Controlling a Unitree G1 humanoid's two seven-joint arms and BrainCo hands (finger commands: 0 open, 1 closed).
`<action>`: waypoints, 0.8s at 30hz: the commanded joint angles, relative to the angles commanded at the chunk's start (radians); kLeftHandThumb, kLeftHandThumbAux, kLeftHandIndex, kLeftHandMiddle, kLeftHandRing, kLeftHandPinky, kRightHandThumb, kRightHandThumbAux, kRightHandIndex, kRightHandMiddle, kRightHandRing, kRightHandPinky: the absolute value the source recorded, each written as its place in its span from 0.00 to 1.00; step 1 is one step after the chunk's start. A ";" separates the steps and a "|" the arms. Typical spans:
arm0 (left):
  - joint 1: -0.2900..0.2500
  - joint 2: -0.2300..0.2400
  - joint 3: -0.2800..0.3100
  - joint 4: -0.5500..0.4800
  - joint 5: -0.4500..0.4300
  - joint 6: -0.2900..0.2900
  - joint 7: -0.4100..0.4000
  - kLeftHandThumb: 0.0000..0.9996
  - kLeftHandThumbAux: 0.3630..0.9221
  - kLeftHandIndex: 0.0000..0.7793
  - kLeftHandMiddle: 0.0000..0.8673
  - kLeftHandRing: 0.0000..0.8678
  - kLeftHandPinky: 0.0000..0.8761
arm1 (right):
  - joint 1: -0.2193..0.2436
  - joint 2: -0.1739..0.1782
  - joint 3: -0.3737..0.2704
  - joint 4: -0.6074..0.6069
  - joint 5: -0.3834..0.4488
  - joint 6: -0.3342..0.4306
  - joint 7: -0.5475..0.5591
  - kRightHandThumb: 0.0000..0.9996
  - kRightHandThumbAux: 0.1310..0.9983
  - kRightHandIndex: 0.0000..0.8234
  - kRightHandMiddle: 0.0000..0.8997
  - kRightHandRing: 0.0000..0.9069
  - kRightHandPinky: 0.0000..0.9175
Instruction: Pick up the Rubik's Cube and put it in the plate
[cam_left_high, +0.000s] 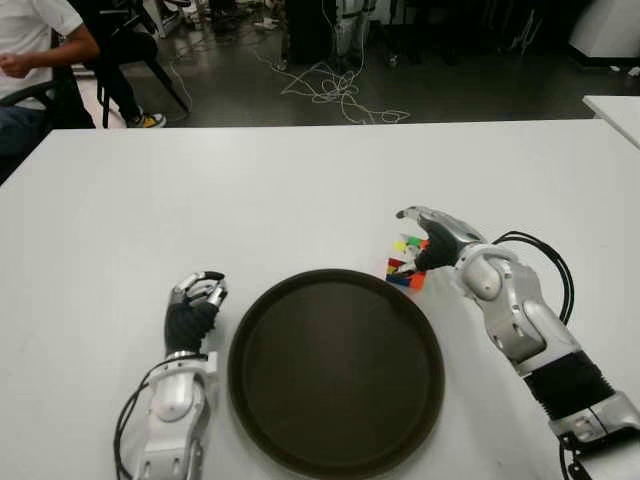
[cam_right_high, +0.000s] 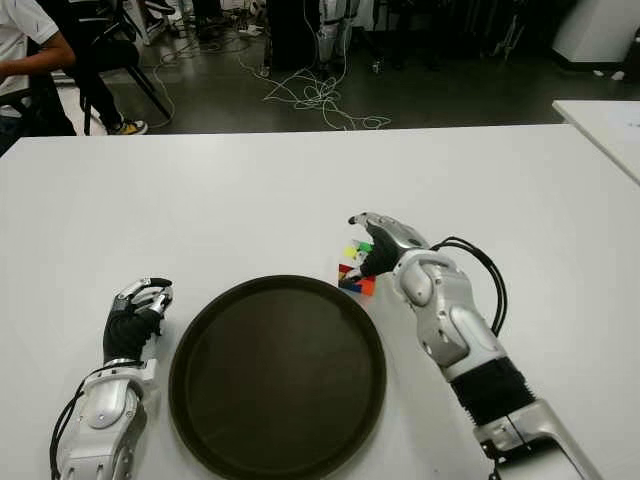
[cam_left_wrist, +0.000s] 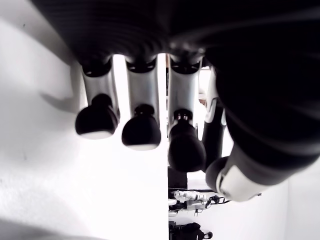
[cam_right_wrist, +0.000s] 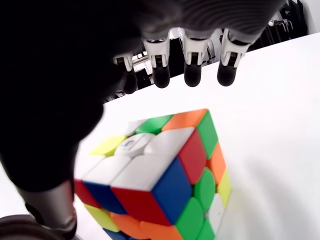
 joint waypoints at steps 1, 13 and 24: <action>0.000 0.000 0.000 0.000 0.000 0.000 0.000 0.71 0.61 0.57 0.93 0.95 0.93 | -0.001 -0.001 0.002 0.001 -0.002 0.000 0.001 0.00 0.72 0.00 0.00 0.00 0.00; 0.004 0.004 -0.004 -0.011 -0.001 0.017 -0.009 0.71 0.61 0.57 0.94 0.95 0.93 | -0.003 -0.009 0.019 0.000 -0.010 0.004 0.006 0.00 0.75 0.00 0.00 0.00 0.00; 0.008 0.001 -0.005 -0.019 -0.003 0.017 -0.012 0.71 0.61 0.57 0.94 0.95 0.93 | -0.001 -0.011 0.027 0.001 -0.017 0.015 0.010 0.00 0.79 0.00 0.00 0.00 0.00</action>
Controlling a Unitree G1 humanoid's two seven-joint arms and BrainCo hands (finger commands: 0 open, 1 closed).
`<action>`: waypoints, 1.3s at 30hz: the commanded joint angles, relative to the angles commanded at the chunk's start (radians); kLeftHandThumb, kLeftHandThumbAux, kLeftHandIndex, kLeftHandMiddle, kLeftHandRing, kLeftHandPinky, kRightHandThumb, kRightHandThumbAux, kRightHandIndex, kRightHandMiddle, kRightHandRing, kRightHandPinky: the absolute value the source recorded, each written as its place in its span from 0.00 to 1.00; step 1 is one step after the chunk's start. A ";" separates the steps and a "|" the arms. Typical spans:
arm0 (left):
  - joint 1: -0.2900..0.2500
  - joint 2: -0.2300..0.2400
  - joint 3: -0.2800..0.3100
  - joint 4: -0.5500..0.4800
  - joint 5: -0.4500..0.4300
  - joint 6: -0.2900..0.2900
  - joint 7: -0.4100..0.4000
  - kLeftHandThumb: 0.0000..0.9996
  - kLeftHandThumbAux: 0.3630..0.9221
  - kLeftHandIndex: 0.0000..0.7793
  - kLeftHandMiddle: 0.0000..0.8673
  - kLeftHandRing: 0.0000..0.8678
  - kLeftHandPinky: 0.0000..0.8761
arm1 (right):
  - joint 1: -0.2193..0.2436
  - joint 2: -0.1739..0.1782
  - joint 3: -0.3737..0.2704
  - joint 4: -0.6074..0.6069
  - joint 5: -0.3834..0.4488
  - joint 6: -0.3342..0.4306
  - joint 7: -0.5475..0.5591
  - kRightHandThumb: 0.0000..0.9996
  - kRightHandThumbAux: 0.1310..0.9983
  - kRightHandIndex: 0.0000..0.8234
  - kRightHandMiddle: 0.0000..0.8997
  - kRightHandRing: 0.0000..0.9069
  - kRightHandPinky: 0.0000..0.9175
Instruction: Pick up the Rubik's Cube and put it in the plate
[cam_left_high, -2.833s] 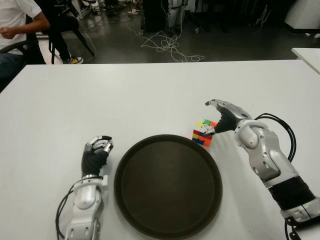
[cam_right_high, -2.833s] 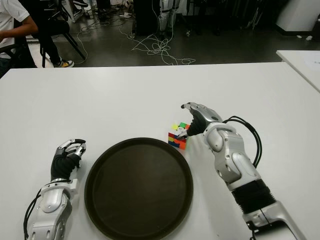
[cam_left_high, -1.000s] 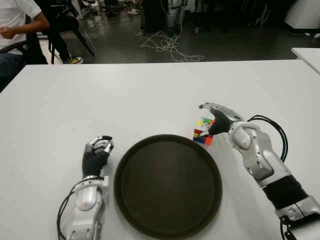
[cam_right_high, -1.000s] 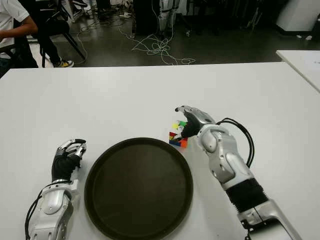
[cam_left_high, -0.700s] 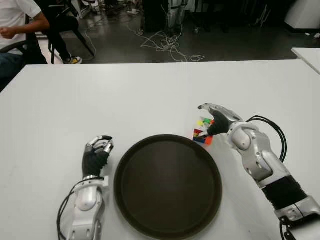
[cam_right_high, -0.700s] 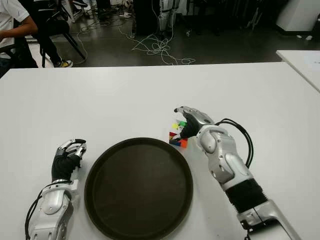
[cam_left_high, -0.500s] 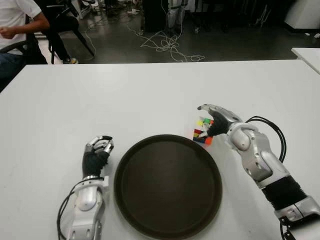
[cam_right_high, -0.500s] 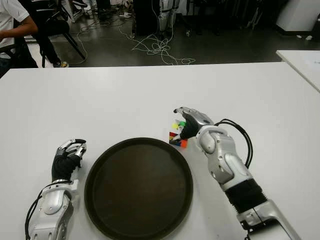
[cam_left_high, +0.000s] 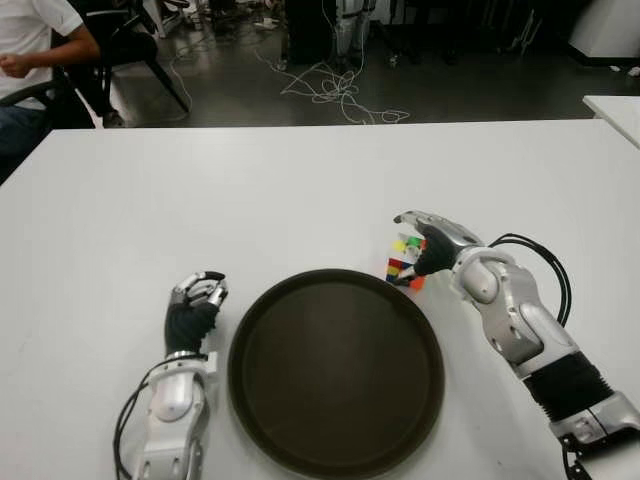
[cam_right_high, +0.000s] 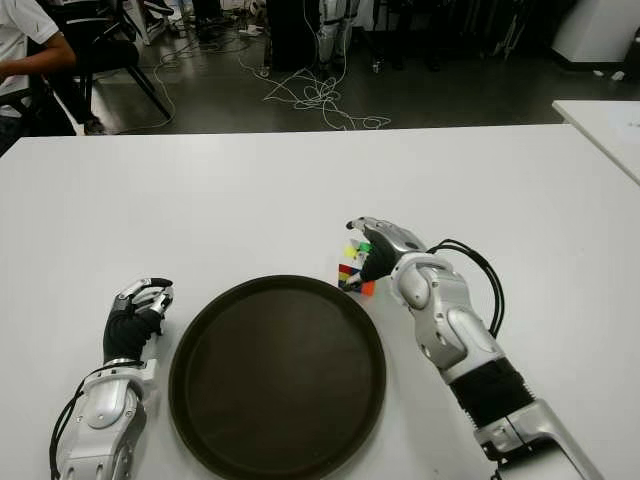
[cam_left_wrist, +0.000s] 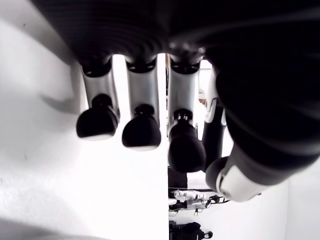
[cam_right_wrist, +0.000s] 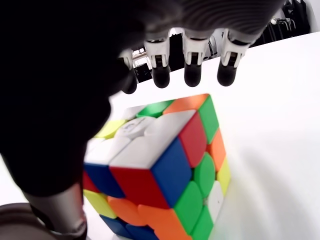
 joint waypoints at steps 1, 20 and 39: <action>0.000 0.000 0.000 0.000 0.000 0.000 0.000 0.71 0.61 0.57 0.94 0.95 0.93 | 0.000 0.000 0.000 0.000 0.000 0.000 0.000 0.00 0.79 0.00 0.00 0.00 0.00; 0.001 0.004 -0.002 -0.010 0.014 0.014 0.009 0.71 0.61 0.57 0.94 0.95 0.93 | 0.008 -0.006 -0.001 0.007 -0.002 0.010 -0.012 0.00 0.73 0.00 0.00 0.00 0.00; 0.000 -0.001 0.002 -0.017 0.004 0.024 0.007 0.71 0.61 0.57 0.94 0.95 0.93 | 0.008 -0.011 -0.004 0.026 -0.002 0.009 -0.031 0.00 0.72 0.00 0.00 0.00 0.00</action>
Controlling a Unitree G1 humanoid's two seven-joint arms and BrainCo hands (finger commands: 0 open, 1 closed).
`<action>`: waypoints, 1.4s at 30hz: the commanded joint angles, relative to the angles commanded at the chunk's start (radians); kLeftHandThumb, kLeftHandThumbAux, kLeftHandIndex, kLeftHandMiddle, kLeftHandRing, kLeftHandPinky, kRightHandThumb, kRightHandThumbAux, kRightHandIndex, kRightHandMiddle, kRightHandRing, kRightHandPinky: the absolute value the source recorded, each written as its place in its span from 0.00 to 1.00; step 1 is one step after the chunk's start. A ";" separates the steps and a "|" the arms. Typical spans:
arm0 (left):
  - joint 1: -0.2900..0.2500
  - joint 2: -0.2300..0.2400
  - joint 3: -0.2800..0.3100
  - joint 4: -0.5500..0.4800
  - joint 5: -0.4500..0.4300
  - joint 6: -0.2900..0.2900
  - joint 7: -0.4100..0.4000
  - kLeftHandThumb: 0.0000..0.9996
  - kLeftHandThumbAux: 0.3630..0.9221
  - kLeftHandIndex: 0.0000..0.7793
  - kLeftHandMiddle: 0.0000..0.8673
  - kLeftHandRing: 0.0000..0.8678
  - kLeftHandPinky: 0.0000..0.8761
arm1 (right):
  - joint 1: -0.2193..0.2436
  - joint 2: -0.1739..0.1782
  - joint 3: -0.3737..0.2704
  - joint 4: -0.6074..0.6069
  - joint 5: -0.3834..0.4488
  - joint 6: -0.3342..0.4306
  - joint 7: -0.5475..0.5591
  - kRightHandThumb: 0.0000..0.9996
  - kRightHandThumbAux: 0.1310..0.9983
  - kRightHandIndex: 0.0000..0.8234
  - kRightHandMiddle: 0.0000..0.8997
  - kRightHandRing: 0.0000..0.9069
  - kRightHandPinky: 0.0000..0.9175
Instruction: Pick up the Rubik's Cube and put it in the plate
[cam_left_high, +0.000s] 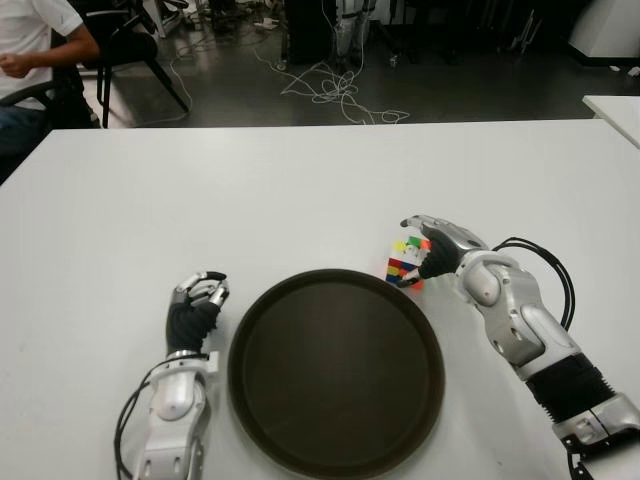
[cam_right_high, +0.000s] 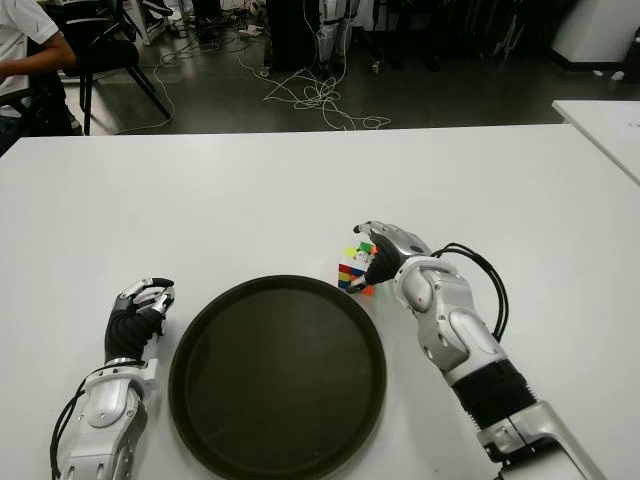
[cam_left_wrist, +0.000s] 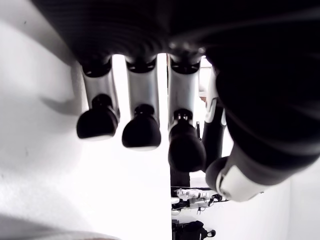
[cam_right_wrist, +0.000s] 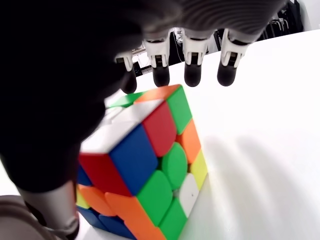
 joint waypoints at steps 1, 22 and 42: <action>0.000 0.000 0.000 0.000 -0.001 0.000 0.000 0.71 0.61 0.57 0.94 0.95 0.93 | 0.000 0.000 0.000 -0.001 0.000 0.000 0.000 0.00 0.72 0.00 0.00 0.00 0.00; 0.004 0.007 -0.005 -0.021 0.004 0.036 -0.004 0.71 0.61 0.57 0.94 0.95 0.93 | -0.003 -0.007 0.003 0.024 0.004 -0.029 -0.006 0.00 0.70 0.00 0.00 0.00 0.00; 0.006 0.000 0.000 -0.025 -0.003 0.038 -0.003 0.71 0.61 0.57 0.94 0.95 0.94 | 0.002 0.001 -0.004 0.009 0.013 -0.018 0.002 0.00 0.71 0.00 0.00 0.00 0.00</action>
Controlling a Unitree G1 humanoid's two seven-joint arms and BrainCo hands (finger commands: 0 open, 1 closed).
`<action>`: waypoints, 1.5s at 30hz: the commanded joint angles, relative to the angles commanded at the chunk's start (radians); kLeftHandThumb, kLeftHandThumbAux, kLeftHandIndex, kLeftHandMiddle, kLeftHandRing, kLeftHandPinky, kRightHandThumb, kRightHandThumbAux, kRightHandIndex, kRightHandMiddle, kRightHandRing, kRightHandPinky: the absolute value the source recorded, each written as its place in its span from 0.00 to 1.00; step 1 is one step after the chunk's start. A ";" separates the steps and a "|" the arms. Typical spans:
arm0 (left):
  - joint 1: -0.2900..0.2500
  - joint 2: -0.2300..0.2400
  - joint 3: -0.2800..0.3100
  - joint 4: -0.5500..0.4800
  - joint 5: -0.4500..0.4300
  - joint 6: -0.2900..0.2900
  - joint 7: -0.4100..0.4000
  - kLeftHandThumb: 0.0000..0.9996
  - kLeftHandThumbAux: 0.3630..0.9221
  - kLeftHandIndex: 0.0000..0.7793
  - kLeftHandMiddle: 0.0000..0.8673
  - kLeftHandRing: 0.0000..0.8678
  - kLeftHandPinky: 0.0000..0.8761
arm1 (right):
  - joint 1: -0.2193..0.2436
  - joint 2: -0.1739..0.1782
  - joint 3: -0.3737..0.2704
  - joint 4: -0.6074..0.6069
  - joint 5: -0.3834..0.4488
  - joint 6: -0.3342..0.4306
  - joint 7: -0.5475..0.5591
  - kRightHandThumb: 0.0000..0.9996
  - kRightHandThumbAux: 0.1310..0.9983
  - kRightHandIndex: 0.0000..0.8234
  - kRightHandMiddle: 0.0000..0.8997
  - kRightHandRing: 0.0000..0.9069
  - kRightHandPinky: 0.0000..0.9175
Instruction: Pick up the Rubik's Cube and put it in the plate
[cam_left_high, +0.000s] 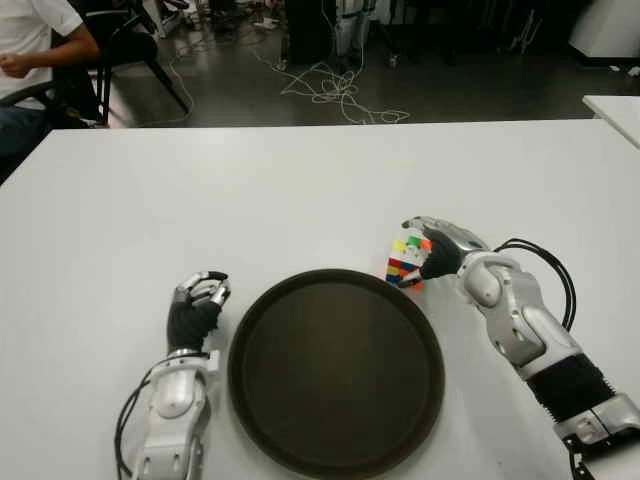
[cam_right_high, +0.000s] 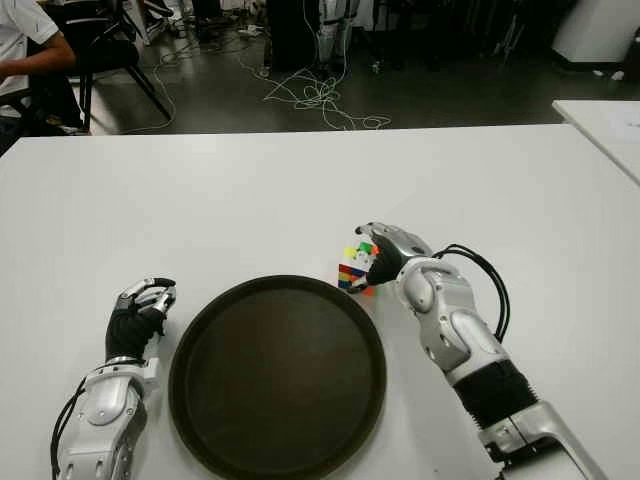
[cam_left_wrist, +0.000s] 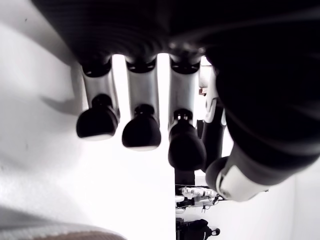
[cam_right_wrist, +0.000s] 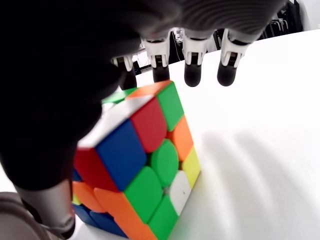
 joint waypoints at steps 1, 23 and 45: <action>0.000 0.000 0.000 0.001 0.000 -0.002 0.000 0.71 0.61 0.57 0.94 0.95 0.94 | 0.000 0.000 0.001 0.002 0.000 -0.001 0.000 0.00 0.71 0.00 0.00 0.00 0.00; 0.004 0.001 -0.005 -0.002 -0.005 -0.008 0.001 0.71 0.61 0.57 0.94 0.95 0.93 | -0.009 0.004 0.012 0.025 -0.006 -0.005 0.000 0.00 0.72 0.00 0.00 0.00 0.00; 0.002 -0.007 0.002 0.003 -0.017 -0.008 0.008 0.71 0.61 0.57 0.94 0.95 0.94 | -0.070 0.023 0.044 0.154 -0.009 0.033 0.022 0.00 0.72 0.00 0.00 0.00 0.00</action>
